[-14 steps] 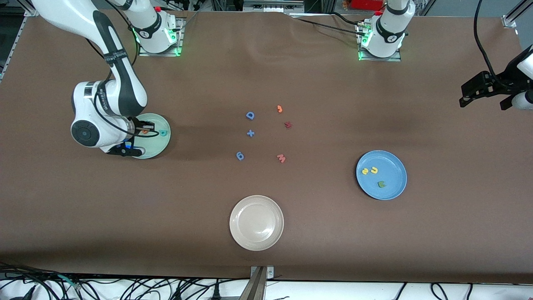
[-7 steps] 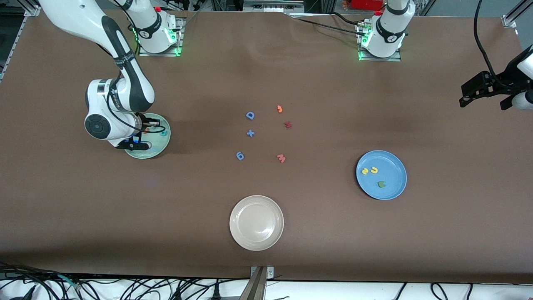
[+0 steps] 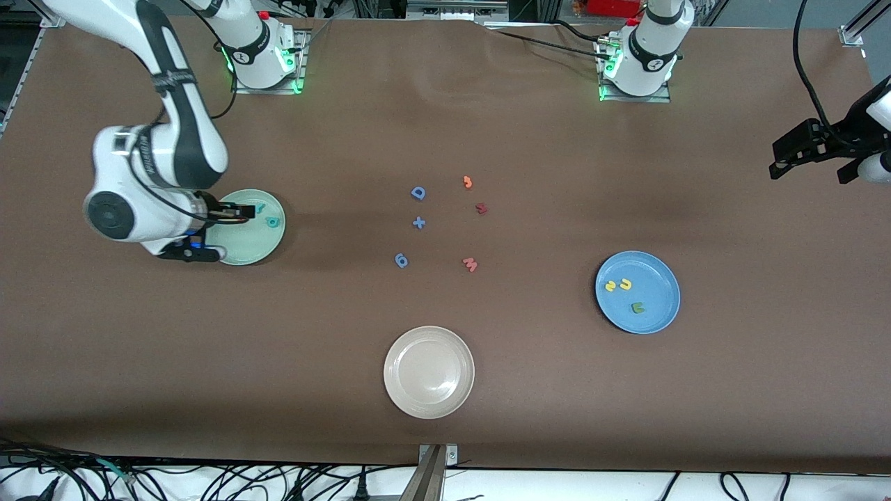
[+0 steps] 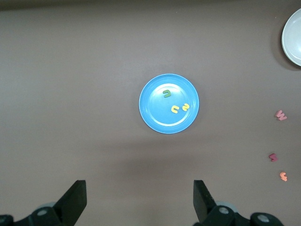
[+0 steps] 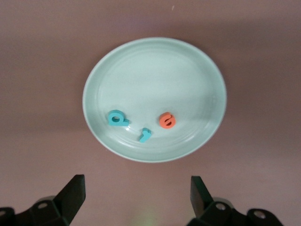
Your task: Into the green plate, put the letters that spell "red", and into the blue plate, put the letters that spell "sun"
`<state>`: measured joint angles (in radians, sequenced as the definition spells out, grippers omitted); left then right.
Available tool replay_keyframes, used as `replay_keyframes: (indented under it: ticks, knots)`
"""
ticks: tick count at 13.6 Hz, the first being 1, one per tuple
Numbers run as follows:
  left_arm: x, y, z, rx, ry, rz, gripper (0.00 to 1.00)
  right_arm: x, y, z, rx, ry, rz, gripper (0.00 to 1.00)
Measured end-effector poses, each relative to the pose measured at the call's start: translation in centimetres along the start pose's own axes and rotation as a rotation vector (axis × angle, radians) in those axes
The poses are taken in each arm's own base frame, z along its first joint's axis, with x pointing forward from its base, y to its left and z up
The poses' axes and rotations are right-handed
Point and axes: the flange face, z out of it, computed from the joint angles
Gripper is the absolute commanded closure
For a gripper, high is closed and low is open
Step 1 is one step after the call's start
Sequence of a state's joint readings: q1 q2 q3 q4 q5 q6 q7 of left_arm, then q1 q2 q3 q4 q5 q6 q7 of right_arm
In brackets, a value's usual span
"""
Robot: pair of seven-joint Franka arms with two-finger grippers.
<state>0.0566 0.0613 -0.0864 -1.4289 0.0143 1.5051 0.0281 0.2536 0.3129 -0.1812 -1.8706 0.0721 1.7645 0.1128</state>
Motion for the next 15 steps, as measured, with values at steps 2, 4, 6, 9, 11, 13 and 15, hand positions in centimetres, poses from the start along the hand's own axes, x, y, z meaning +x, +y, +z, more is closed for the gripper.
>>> replay_keyframes:
  ticks: [2,4,6,9,11,13,15]
  knots:
    - [0.0,0.0,0.0,0.0,0.0,-0.001,0.0,-0.5,0.9,-5.2,0.008,0.014,0.014,0.01]
    - [0.0,-0.1,0.0,0.0,0.001,-0.003,0.0,-1.1,1.8,-9.4,0.012,0.033,0.025,0.0]
    - [0.0,-0.5,0.0,0.001,0.001,-0.01,0.0,-1.8,2.2,-13.2,0.016,0.064,0.031,0.0]
    - [-0.4,-0.5,-0.8,0.0,-0.007,-0.01,0.0,-2.9,2.7,-17.2,0.019,0.109,0.036,0.0]
    - [-1.3,-0.3,-2.5,0.0,-0.03,-0.008,0.0,-3.6,2.9,-19.1,0.005,0.14,0.033,0.0]
    - [-2.2,0.4,-3.6,-0.001,-0.056,0.005,0.0,-3.7,2.9,-19.5,-0.003,0.146,0.033,0.0]
    - [-2.9,0.6,-3.6,-0.002,-0.099,0.008,0.0,-3.6,2.7,-19.5,-0.004,0.15,0.029,0.0]
